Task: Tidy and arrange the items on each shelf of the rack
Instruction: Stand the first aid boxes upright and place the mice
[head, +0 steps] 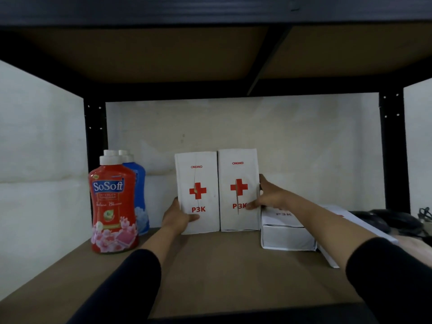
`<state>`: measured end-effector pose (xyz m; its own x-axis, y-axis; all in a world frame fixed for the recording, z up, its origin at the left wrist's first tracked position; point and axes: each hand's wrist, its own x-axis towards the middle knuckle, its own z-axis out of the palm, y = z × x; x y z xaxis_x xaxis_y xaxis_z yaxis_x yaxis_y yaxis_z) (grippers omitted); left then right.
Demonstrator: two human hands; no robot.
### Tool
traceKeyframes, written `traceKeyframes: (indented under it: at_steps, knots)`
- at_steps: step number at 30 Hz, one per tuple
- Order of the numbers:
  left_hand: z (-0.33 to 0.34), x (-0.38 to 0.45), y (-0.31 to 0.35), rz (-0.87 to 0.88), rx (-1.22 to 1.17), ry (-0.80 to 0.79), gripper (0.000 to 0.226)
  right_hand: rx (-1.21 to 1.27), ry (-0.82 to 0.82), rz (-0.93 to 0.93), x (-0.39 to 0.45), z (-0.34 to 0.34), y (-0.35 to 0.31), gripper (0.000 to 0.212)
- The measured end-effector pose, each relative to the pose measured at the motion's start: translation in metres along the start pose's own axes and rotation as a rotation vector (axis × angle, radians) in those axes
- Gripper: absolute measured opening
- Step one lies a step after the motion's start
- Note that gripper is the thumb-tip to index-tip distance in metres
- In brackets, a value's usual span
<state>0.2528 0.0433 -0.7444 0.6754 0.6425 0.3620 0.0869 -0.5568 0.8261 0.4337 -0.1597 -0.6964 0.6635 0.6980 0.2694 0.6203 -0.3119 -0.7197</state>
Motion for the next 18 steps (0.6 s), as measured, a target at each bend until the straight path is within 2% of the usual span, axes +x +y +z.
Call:
traceKeyframes:
  at_steps: [18]
  knots:
    - [0.0006, -0.0041, 0.0001, 0.010, -0.006, -0.013, 0.059, 0.018, -0.056, 0.065, -0.0022, -0.0013, -0.0041, 0.109]
